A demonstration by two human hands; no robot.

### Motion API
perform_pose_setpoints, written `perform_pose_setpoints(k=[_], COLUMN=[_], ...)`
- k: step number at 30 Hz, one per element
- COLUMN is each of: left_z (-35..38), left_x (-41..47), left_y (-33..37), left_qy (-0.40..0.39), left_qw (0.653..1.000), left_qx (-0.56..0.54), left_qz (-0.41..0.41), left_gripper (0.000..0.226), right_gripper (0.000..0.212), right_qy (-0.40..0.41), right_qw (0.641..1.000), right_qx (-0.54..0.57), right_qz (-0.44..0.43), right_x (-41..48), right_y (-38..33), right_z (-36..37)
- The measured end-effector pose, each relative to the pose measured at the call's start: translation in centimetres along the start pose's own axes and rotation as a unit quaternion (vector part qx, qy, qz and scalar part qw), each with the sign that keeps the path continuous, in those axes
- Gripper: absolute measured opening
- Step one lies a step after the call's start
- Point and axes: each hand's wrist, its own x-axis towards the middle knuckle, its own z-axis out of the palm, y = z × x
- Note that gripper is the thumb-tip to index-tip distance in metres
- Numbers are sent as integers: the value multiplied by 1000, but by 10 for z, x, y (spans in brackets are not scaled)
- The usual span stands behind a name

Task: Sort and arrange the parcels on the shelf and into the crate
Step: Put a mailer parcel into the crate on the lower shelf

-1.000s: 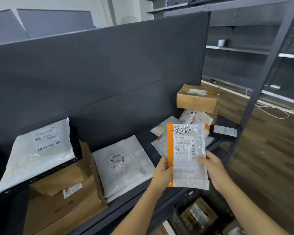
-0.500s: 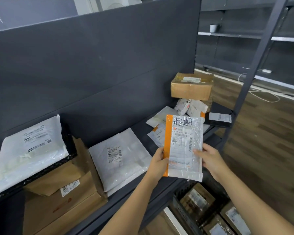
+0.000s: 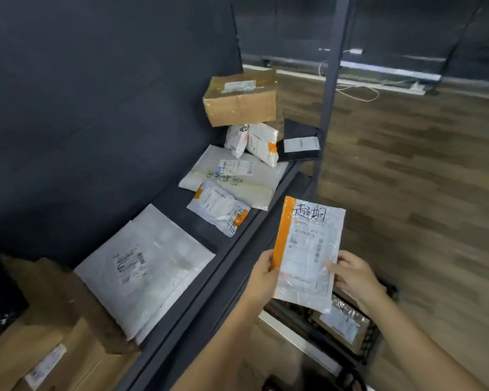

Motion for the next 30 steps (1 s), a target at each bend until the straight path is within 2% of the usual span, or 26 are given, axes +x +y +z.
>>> perform_pose_setpoints(k=[6, 10, 14, 18, 22, 28, 30], left_z=[43, 68, 90, 100, 102, 98, 96], left_x=[6, 8, 25, 49, 82, 147, 167], left_y=[-40, -65, -84, -103, -123, -195, -226], left_qy=[0, -28, -49, -32, -15, -6, -15], left_qw=[997, 993, 989, 985, 984, 974, 970], left_qx=[67, 71, 85, 108, 109, 134, 147], left_qz=[-47, -87, -110, -133, -142, -182, -192], left_gripper=[45, 46, 54, 54, 53, 52, 55], right_gripper=[11, 12, 16, 18, 14, 11, 21], right_qy=[45, 61, 50, 40, 24, 25, 26], right_qw=[997, 991, 985, 983, 982, 963, 953], right_qx=[14, 30, 28, -7, -63, -72, -47], right_qz=[61, 115, 161, 181, 178, 260, 300], right_x=[15, 16, 32, 56, 91, 168, 193], right_y=[65, 102, 116, 120, 134, 209, 242], right_z=[-28, -43, -63, -74, -72, -47, -34])
